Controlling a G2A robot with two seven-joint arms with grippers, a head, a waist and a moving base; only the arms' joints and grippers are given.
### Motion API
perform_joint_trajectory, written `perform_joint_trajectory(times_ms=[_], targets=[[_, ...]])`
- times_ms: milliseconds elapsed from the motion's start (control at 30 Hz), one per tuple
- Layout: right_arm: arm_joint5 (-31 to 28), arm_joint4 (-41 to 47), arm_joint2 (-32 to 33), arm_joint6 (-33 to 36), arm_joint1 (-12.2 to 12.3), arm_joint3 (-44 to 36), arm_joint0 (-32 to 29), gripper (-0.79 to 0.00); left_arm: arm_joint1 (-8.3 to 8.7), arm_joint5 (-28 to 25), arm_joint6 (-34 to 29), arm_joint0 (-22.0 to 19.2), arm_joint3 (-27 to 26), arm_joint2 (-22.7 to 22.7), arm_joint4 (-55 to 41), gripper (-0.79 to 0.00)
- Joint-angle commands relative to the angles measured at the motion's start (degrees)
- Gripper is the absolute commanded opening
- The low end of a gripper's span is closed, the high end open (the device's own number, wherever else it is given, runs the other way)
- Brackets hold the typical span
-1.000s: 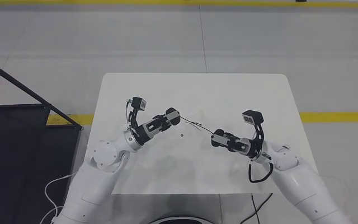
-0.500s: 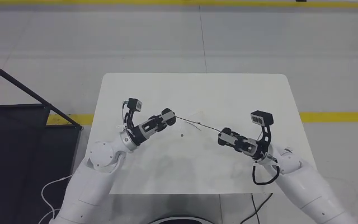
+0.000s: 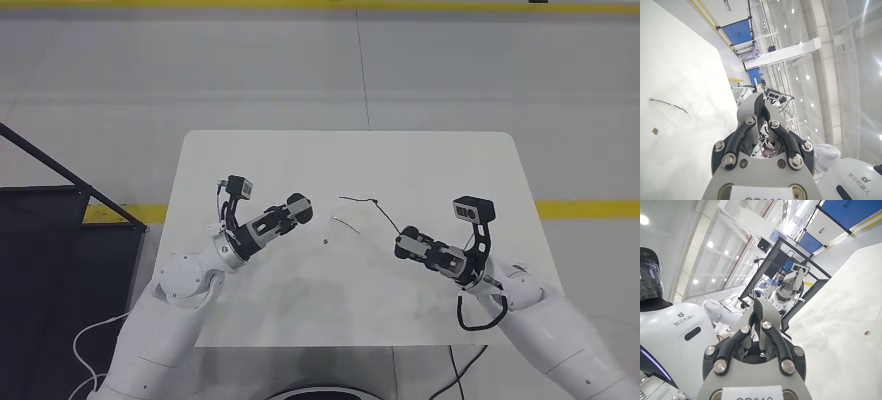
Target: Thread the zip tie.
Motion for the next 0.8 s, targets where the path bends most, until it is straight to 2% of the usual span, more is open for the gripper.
perform_joint_trajectory(times_ms=[0, 67, 100, 267, 400, 467, 533, 567, 767], targets=[[0.0, -0.1, -0.4, 0.0, 0.1, 0.3, 0.3, -0.785, 0.0, 0.0, 0.0, 0.0, 0.0, 0.0, -0.1, -0.785], [0.0, -0.4, -0.7, 0.0, 0.2, 0.8, 0.7, -0.785, -0.02, -0.1, 0.1, 0.0, 0.0, 0.0, -0.3, -0.785], [0.0, -0.8, -0.9, 0.0, 0.3, 1.1, 0.8, -0.785, -0.02, -0.3, 0.2, 0.0, 0.0, -0.1, -0.5, -0.696], [0.0, -7.4, -0.6, 0.0, 0.9, 4.6, 1.9, -0.785, 0.13, -0.9, 0.7, 0.9, -0.8, -1.6, -2.1, 0.0], [0.0, -20.1, 2.8, -1.2, 1.1, 3.9, 1.0, -0.785, 0.58, 0.9, 0.5, 2.6, -2.6, -4.2, -3.1, 0.0], [0.0, -29.1, 4.4, -4.1, 1.0, 2.1, -0.3, -0.785, 0.84, 2.5, 0.0, 3.6, -3.7, -5.5, -3.4, 0.0], [2.9, -36.5, 6.0, -9.3, 0.8, -0.1, -2.0, -0.785, 0.92, 3.0, -0.7, 3.8, -4.0, -5.7, -3.7, 0.0], [4.8, -38.1, 6.6, -13.0, 0.6, -1.6, -3.2, -0.785, 0.92, 3.0, -0.7, 3.8, -4.0, -5.7, -3.7, 0.0], [4.8, -38.1, 6.6, -13.0, 0.6, -1.6, -3.2, -0.785, 0.92, 3.0, -0.7, 3.8, -4.0, -5.7, -3.7, 0.0]])
